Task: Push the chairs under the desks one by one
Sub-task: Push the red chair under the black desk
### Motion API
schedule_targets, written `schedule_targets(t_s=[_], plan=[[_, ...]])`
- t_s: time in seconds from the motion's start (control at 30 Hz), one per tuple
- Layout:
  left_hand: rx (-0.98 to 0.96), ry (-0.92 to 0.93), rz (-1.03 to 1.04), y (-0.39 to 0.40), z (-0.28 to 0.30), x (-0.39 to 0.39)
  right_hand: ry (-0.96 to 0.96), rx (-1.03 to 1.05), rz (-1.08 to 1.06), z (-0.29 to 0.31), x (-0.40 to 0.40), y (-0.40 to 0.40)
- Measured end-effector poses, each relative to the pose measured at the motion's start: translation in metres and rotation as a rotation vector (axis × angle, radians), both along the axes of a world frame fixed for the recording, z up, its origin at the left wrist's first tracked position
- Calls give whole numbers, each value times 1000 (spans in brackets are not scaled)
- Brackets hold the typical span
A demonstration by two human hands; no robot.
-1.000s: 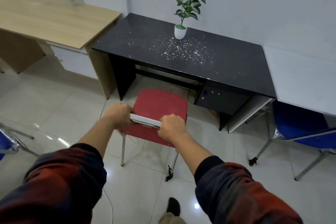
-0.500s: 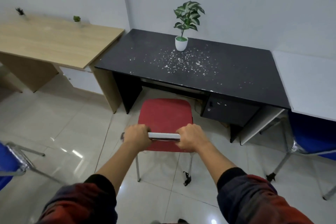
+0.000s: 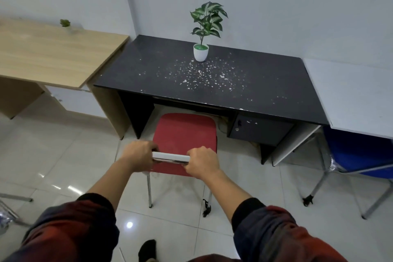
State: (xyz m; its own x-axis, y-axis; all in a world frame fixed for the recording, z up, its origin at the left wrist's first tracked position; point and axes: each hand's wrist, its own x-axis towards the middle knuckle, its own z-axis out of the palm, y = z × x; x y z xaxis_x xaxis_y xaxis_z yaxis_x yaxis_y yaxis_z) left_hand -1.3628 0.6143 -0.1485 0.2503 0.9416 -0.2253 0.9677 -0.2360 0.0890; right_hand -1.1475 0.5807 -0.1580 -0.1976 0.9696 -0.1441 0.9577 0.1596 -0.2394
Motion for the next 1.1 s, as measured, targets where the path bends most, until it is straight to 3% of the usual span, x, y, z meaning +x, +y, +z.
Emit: schedule_targets(t_s=[0.73,1.1], plan=[[2,33,-167,107,7,-152,5,-2,-151,3,-168,53],[62,15,-141,98,-4,-120,-115,-50,-47,11,-127,68]])
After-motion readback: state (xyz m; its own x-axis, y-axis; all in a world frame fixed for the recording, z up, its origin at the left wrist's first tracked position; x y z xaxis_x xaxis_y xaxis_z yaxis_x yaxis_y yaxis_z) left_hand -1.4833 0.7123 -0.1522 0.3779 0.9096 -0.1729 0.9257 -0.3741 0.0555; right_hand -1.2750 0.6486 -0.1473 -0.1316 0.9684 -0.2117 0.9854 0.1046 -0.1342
